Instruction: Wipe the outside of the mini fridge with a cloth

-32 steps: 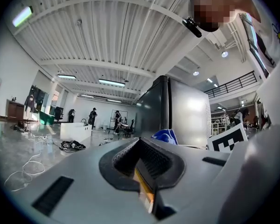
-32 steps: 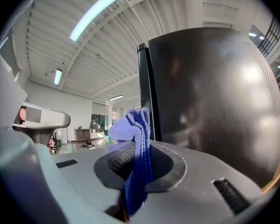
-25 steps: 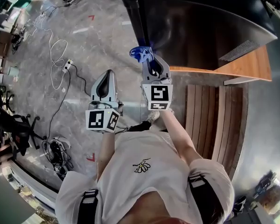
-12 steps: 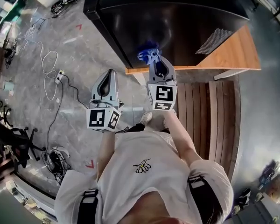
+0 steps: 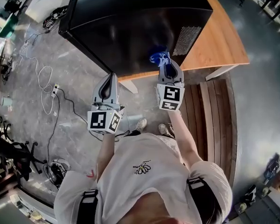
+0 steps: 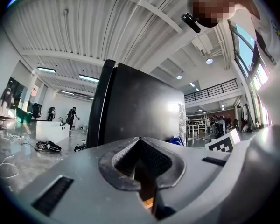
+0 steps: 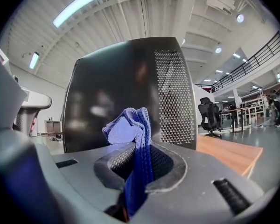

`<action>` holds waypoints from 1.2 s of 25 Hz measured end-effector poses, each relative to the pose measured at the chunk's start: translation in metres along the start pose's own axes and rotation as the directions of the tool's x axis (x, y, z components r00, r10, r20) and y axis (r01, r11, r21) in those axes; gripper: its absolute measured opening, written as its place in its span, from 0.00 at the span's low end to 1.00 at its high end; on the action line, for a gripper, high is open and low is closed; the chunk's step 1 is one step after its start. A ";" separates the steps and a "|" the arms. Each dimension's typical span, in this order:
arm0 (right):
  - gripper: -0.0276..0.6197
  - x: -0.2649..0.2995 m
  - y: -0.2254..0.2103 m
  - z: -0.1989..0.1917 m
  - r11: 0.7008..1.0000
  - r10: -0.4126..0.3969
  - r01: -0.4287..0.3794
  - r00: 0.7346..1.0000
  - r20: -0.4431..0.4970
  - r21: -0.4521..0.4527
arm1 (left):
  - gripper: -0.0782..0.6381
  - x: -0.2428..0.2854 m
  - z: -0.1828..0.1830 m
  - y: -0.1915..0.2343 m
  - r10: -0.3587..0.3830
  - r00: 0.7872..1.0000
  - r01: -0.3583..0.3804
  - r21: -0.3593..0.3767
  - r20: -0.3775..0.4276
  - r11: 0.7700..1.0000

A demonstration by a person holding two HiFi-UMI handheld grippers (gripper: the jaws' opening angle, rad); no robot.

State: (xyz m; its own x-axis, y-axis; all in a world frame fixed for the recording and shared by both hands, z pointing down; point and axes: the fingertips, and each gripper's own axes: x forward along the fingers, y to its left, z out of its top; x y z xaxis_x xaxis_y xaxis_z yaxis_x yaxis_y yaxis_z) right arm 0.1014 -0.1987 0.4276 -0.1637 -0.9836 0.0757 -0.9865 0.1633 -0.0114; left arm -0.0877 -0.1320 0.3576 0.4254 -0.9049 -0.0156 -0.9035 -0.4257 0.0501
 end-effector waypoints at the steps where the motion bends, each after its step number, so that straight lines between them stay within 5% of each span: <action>1: 0.14 -0.002 -0.009 -0.001 1.000 -0.017 0.018 1.000 -0.002 0.004 | 0.12 0.002 0.001 -0.004 -0.005 1.000 0.005 0.004 0.004 1.000; 11: 0.14 -0.014 -0.097 -0.005 0.983 -0.174 0.175 0.984 -0.036 0.045 | 0.12 0.007 -0.001 -0.018 0.001 1.000 -0.001 -0.001 -0.006 1.000; 30: 0.14 -0.037 -0.123 -0.011 0.968 -0.229 0.234 0.972 -0.060 0.094 | 0.12 -0.019 -0.006 -0.002 0.087 0.996 -0.087 -0.023 -0.008 0.996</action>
State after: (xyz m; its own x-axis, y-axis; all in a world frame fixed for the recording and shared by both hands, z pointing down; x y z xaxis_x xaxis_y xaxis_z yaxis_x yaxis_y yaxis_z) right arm 0.2289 -0.1818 0.4372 0.0667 -0.9884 0.1364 -0.9931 -0.0790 -0.0870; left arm -0.0938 -0.1142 0.3641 0.3454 -0.9385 -0.0032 -0.9358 -0.3447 0.0742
